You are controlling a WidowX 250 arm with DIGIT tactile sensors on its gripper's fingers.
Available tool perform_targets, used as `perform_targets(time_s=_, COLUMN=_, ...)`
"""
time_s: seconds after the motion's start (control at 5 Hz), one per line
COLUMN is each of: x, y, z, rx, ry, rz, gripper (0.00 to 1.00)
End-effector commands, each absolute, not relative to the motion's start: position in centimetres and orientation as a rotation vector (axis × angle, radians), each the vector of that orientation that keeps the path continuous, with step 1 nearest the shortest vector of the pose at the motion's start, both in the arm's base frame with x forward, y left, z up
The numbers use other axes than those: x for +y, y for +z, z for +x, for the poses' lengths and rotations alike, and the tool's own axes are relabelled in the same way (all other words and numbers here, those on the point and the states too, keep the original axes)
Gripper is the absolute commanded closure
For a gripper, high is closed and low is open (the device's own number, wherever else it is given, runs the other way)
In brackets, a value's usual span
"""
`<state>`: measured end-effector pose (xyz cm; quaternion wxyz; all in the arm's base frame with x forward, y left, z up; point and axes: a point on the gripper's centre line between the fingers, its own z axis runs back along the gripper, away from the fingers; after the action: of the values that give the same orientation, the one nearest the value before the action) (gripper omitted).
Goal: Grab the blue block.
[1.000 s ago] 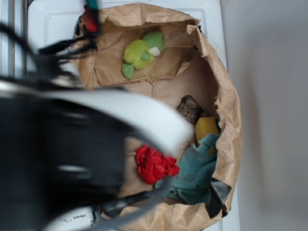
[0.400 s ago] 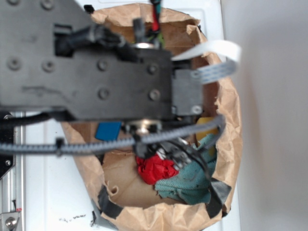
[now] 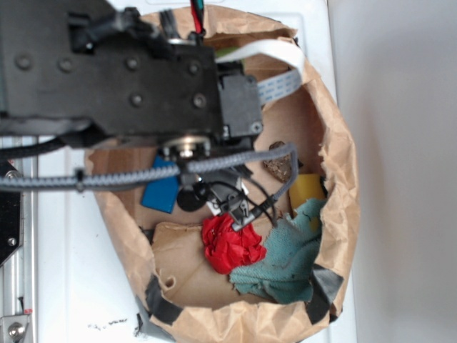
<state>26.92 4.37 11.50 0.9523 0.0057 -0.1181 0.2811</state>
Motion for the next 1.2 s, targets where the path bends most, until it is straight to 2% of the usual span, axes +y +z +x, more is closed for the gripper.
perform_targets(time_s=0.0, x=5.6, y=13.1, z=26.9, rx=-0.297, ry=0.590, rz=0.007, gripper=0.00)
perform_targets(time_s=0.2, x=5.6, y=13.1, z=26.9, rx=-0.297, ry=0.590, rz=0.007, gripper=0.00)
perform_targets(time_s=0.4, x=5.2, y=11.4, z=25.0, rx=-0.292, ry=0.653, rz=-0.002, gripper=0.00)
perform_targets(time_s=0.6, x=4.9, y=10.7, z=24.5, rx=-0.294, ry=0.799, rz=-0.036, gripper=0.00)
perform_targets(time_s=1.0, x=5.4, y=10.2, z=25.1, rx=-0.321, ry=0.847, rz=0.003, gripper=0.00)
